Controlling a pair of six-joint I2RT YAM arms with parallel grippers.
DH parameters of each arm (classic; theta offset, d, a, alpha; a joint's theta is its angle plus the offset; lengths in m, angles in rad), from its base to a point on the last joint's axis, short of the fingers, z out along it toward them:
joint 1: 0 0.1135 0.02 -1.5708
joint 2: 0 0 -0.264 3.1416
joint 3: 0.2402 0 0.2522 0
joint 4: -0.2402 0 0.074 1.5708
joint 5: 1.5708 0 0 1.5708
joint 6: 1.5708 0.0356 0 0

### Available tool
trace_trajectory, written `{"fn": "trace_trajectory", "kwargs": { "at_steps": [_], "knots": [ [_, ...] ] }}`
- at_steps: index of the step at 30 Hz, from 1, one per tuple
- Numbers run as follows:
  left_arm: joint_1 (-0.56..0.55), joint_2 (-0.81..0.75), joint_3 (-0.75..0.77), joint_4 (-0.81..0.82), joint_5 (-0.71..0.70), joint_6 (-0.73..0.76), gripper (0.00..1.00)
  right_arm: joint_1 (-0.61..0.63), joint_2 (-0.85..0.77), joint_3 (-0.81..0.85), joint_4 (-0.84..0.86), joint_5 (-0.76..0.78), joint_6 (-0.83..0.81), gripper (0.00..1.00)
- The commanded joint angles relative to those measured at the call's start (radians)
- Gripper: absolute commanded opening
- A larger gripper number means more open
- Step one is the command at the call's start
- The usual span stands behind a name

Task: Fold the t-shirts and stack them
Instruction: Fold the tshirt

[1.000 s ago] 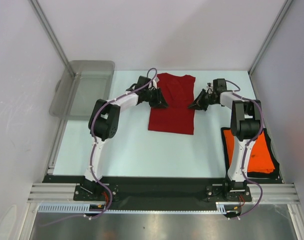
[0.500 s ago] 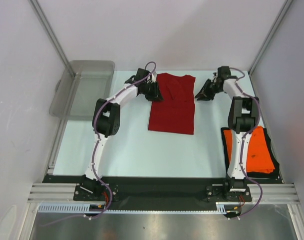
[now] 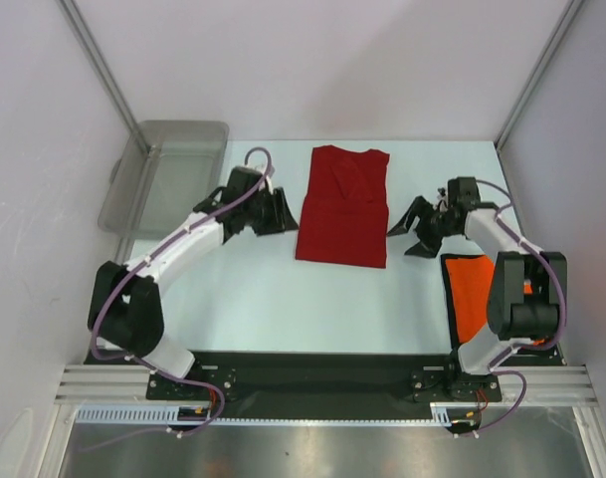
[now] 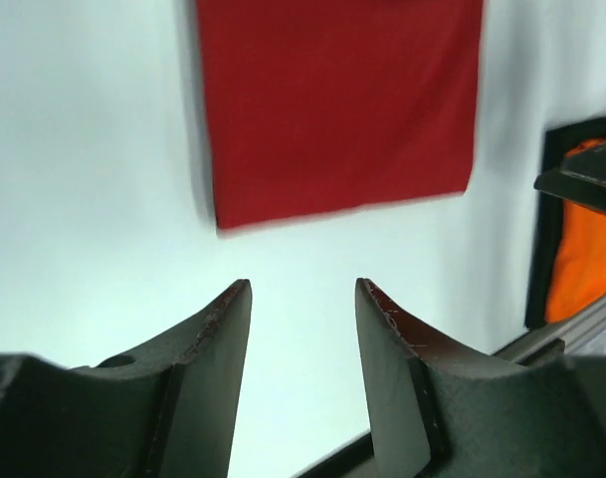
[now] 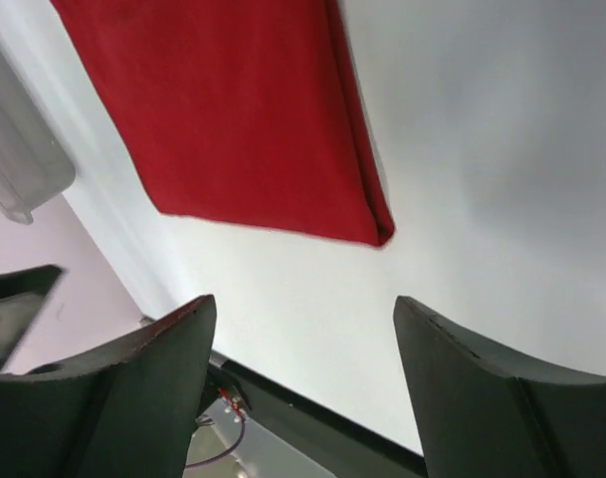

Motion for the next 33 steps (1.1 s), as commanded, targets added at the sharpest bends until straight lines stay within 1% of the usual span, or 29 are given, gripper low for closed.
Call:
{"fn": "trace_trajectory", "kwargs": {
  "at_steps": [1,2,3,4,5,6,7,8,10,12,14,16,19,20,23,26,33],
  "knots": [
    [-0.035,-0.083,-0.212,0.126,-0.075,-0.226,0.52,0.042,-0.136,-0.207,0.258,-0.061,0.195,0.78],
    [-0.035,-0.098,-0.269,0.174,-0.063,-0.339,0.52,0.053,-0.197,-0.263,0.304,-0.053,0.232,0.78],
    [-0.037,-0.118,-0.358,0.223,-0.047,-0.388,0.51,0.075,-0.227,-0.353,0.386,-0.037,0.305,0.78],
    [-0.036,-0.120,-0.391,0.304,-0.043,-0.428,0.51,0.081,-0.248,-0.403,0.433,-0.033,0.338,0.75],
    [-0.037,-0.120,-0.417,0.337,-0.043,-0.482,0.51,0.087,-0.267,-0.447,0.483,-0.047,0.372,0.73],
    [-0.039,-0.112,-0.432,0.363,-0.050,-0.490,0.51,0.095,-0.299,-0.486,0.582,-0.053,0.434,0.71],
    [-0.045,-0.095,-0.429,0.377,-0.056,-0.493,0.53,0.098,-0.308,-0.545,0.620,-0.049,0.449,0.69],
    [-0.045,-0.083,-0.426,0.380,-0.056,-0.504,0.54,0.101,-0.314,-0.560,0.625,-0.024,0.453,0.69],
    [-0.043,-0.064,-0.437,0.409,-0.067,-0.534,0.56,0.104,-0.317,-0.577,0.623,0.000,0.444,0.68],
    [-0.040,-0.054,-0.461,0.452,-0.067,-0.594,0.56,0.104,-0.314,-0.587,0.631,0.034,0.440,0.65],
    [-0.042,-0.026,-0.459,0.480,-0.070,-0.634,0.56,0.104,-0.296,-0.592,0.648,0.057,0.446,0.60],
    [-0.043,-0.003,-0.460,0.500,-0.073,-0.665,0.56,0.104,-0.259,-0.595,0.723,0.051,0.459,0.53],
    [-0.036,0.035,-0.500,0.587,-0.061,-0.758,0.56,0.104,-0.187,-0.581,0.760,0.046,0.467,0.50],
    [-0.034,0.055,-0.523,0.609,-0.052,-0.803,0.56,0.104,-0.175,-0.577,0.755,0.052,0.464,0.49],
    [-0.037,0.071,-0.540,0.633,-0.055,-0.846,0.55,0.104,-0.150,-0.572,0.737,0.083,0.467,0.48],
    [-0.035,0.058,-0.546,0.598,-0.076,-0.863,0.55,0.104,-0.153,-0.575,0.706,0.118,0.466,0.48],
    [-0.028,0.120,-0.521,0.618,-0.075,-0.889,0.52,0.102,-0.106,-0.555,0.729,0.140,0.459,0.48]
  ]
}}
